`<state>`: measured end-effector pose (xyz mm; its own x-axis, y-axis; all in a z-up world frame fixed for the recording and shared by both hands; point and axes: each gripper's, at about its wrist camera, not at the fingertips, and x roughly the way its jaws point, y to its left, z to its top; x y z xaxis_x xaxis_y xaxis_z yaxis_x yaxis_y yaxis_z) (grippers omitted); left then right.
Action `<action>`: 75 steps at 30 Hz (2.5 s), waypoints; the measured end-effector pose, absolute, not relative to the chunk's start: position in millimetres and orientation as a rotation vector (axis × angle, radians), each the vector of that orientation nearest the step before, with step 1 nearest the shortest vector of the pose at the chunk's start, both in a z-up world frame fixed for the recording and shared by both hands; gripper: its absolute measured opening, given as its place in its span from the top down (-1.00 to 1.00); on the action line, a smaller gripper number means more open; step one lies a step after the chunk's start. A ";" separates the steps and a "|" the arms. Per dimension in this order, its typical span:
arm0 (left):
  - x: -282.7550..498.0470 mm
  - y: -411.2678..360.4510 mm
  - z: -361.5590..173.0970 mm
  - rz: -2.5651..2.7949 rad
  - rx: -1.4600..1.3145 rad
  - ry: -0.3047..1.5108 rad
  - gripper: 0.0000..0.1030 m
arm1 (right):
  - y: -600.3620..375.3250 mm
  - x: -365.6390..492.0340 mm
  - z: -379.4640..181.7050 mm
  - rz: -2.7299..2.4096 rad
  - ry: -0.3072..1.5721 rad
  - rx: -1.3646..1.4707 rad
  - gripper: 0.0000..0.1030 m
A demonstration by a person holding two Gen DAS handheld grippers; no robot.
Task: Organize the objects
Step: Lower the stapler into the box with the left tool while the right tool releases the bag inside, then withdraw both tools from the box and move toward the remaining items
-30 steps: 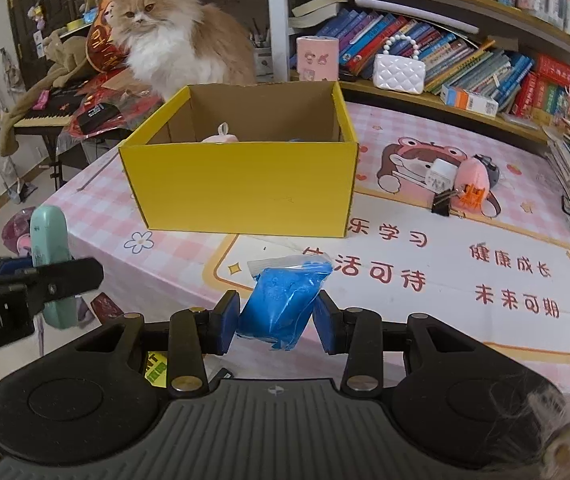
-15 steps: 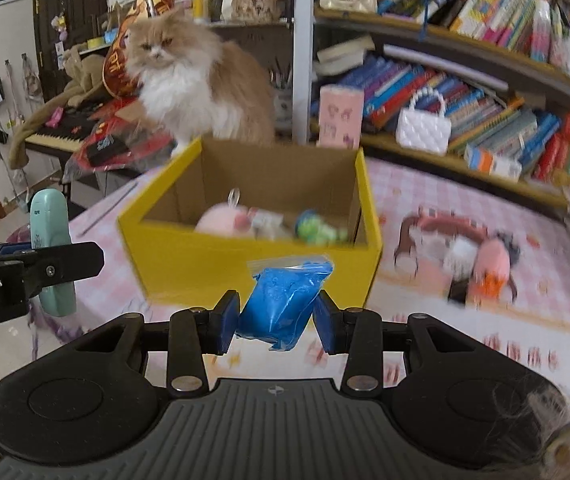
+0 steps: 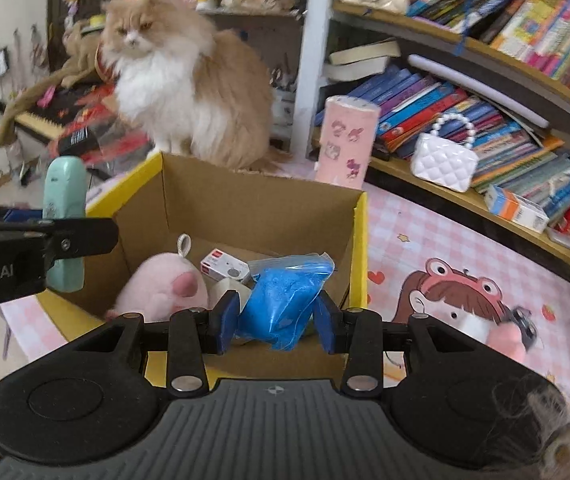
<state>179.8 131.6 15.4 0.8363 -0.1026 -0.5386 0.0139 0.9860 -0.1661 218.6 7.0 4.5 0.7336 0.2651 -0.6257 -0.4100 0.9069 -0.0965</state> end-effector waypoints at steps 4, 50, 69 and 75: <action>196.9 129.1 3.4 -0.031 -0.151 0.624 0.55 | 10.1 245.1 -9.3 0.411 0.691 -0.285 0.26; 120.8 145.5 19.1 0.080 -0.202 0.537 -0.58 | -13.3 170.3 17.0 0.332 0.568 -0.133 -0.31; 26.6 141.8 -10.0 0.123 -0.135 0.635 -0.78 | -14.2 63.3 -17.9 0.320 0.667 -0.138 -0.37; 13.1 133.5 -15.2 0.080 -0.115 0.674 -0.80 | -28.8 37.2 -26.9 0.259 0.697 -0.103 -0.45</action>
<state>13.1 133.5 -15.2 0.7785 0.0360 -0.6266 -0.1108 0.9906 -0.0808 37.2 -28.8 -26.9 0.7363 0.2014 -0.6460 -0.2696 0.9630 -0.0071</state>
